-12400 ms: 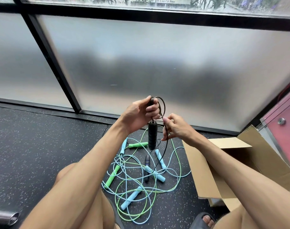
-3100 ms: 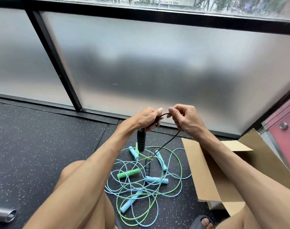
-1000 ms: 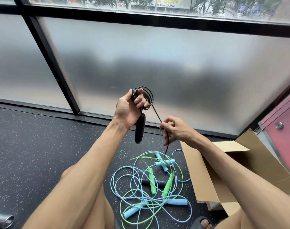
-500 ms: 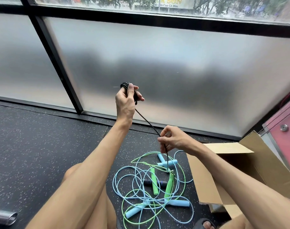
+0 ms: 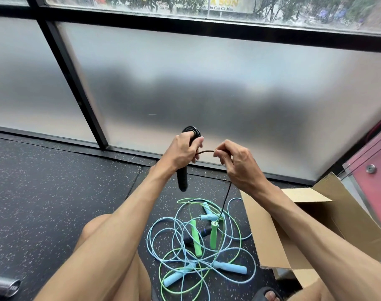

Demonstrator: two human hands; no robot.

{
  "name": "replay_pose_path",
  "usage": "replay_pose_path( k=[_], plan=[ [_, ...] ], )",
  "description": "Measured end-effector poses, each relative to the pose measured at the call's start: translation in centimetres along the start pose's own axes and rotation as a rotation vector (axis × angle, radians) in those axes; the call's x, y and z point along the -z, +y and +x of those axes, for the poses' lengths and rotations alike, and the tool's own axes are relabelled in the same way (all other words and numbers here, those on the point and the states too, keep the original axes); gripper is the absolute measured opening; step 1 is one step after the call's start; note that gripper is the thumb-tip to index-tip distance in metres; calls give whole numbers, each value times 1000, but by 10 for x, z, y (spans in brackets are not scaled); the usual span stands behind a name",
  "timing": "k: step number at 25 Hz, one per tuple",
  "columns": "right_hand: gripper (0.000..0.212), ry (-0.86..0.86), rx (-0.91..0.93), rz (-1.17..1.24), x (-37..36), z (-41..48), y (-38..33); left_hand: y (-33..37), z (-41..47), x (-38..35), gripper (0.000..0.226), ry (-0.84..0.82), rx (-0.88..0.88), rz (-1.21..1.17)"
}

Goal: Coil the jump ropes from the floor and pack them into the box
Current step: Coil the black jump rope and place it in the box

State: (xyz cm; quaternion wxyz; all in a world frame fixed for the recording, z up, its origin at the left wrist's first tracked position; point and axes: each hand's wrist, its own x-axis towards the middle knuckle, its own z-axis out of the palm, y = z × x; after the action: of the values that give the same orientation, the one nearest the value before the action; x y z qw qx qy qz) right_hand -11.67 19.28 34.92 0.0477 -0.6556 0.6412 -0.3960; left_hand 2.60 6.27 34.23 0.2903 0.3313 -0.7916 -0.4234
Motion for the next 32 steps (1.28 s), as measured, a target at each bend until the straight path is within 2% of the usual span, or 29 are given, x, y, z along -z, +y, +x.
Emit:
replay_pose_path(
  k=[3,8,10,14,17,20,23,25,27,30,32],
  plan=[
    [17,69,-38,-16,4,1,6,7,-3,-7,34,-204,80,-50],
    [20,94,-105,-3,3,1,12,20,-6,-9,56,-369,205,-251],
    [20,94,-125,22,2,1,14,24,-10,-7,55,-407,236,-321],
    [19,100,-219,80,-6,2,14,26,-13,-3,52,-543,212,-638],
    [27,7,-331,201,-15,2,21,27,-13,-2,52,-578,250,-851],
    [23,-285,-510,407,-23,-6,27,27,-10,3,49,-555,262,-1041],
    [14,-513,-579,298,-31,-21,29,28,-8,9,48,-515,248,-1140],
    [14,-528,-642,322,-33,-23,30,30,-9,10,46,-472,228,-1157],
    [12,-465,-707,435,-30,-19,28,29,-8,12,43,-396,185,-1214],
    [12,-320,-726,600,-26,-15,22,26,-1,17,41,-197,148,-1246],
    [15,-292,-711,622,-26,-14,16,23,1,16,41,-56,166,-1180]
  ],
)
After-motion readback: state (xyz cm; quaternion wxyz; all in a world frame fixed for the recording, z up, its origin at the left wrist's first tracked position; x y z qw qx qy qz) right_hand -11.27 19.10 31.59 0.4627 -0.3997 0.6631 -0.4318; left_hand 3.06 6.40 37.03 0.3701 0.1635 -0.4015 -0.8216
